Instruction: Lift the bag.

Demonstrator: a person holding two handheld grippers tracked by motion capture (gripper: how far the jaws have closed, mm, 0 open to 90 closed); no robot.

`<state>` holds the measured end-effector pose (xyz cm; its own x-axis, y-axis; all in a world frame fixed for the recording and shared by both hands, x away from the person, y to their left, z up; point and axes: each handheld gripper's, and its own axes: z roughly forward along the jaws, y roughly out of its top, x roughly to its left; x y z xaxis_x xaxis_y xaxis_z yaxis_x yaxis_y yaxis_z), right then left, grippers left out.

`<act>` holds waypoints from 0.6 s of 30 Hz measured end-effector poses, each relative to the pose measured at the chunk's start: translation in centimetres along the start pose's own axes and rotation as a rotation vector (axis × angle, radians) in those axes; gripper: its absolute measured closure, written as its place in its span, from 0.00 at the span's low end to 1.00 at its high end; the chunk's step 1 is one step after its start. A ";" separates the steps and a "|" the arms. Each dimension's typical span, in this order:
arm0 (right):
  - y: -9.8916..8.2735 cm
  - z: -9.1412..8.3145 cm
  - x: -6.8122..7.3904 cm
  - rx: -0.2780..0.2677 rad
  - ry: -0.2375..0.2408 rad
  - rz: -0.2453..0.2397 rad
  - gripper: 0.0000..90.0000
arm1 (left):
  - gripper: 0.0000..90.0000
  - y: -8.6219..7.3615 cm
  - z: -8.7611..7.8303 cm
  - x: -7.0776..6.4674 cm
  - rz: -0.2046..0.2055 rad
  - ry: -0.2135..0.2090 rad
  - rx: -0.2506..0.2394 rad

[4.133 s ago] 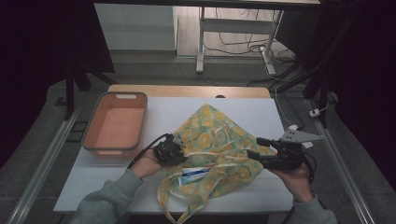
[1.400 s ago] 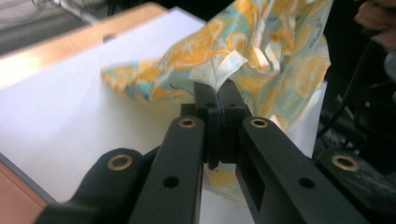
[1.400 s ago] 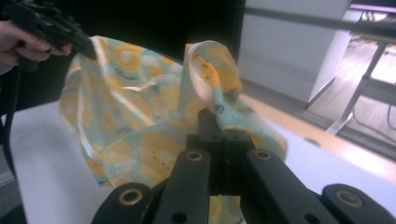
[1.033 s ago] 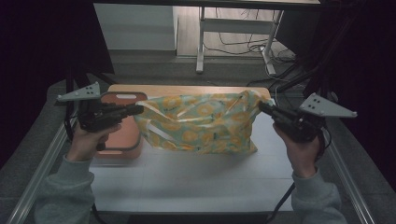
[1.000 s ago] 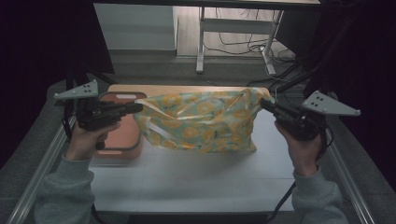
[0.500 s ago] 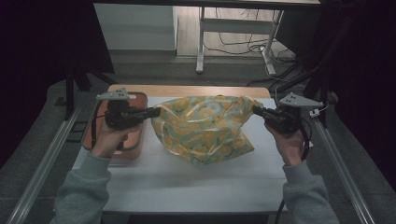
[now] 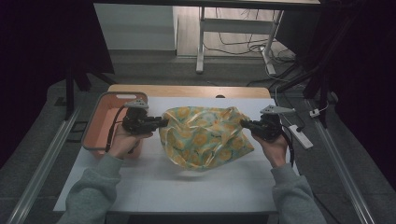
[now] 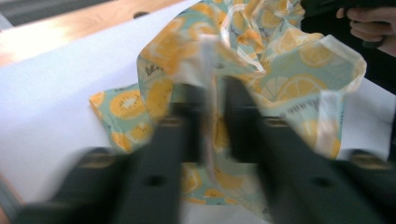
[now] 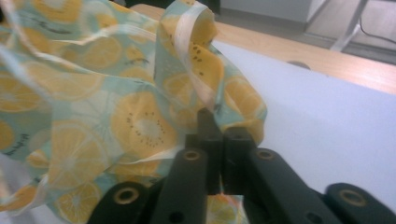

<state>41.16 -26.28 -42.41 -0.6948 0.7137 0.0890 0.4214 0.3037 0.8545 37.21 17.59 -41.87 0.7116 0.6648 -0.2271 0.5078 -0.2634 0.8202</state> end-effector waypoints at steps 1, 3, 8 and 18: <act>0.1 -0.3 0.1 -0.019 0.009 -0.008 0.79 | 0.58 0.0 -0.3 -0.2 0.007 0.025 -0.011; 0.2 -1.0 0.3 -0.048 0.025 -0.013 0.64 | 0.40 -0.2 -1.1 -0.4 0.024 0.063 -0.025; -0.6 -3.1 1.2 -0.075 0.025 -0.049 0.46 | 0.25 -1.5 -4.0 -0.7 0.016 0.118 -0.059; -4.1 -4.7 2.6 -0.039 0.068 -0.106 0.45 | 0.26 -6.3 -5.7 -2.4 0.026 0.149 0.025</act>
<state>34.88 -28.70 -43.30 -0.7727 0.6340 0.0308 0.3217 0.3495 0.8800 29.50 21.64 -43.45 0.6458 0.7534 -0.1238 0.5030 -0.2978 0.8114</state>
